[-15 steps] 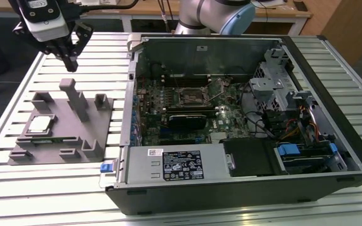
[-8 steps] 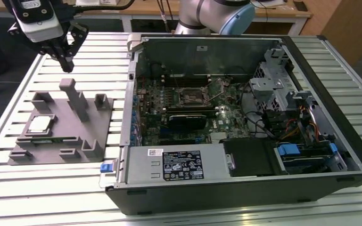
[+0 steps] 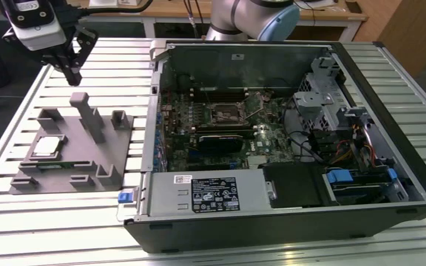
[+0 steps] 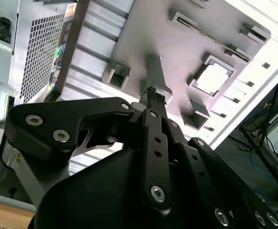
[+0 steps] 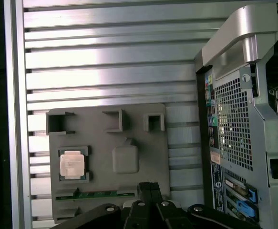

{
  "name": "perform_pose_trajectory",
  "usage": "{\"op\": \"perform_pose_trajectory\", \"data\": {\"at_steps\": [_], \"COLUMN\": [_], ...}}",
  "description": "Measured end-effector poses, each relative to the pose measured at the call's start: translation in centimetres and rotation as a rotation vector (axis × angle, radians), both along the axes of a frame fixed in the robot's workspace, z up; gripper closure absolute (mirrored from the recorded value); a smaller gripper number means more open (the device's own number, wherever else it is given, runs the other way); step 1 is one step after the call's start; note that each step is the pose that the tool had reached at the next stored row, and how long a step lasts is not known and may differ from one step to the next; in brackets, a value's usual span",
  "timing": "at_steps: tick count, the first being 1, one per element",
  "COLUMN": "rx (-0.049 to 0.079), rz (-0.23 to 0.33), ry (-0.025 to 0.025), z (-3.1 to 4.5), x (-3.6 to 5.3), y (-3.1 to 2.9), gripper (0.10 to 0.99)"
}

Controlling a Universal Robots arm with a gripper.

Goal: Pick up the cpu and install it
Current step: 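Reach for the cpu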

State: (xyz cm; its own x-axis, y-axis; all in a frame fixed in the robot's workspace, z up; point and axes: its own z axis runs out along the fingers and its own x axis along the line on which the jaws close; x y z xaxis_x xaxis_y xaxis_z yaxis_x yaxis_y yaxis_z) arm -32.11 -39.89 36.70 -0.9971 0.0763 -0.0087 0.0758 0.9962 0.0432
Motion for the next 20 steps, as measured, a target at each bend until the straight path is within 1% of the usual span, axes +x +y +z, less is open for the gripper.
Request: {"op": "perform_pose_trajectory", "data": {"at_steps": [20], "rx": [0.000], "rz": [0.000], "ry": [0.0006], "z": [-0.26], "x": [-2.41], "y": [0.00], "gripper": [0.980]}}
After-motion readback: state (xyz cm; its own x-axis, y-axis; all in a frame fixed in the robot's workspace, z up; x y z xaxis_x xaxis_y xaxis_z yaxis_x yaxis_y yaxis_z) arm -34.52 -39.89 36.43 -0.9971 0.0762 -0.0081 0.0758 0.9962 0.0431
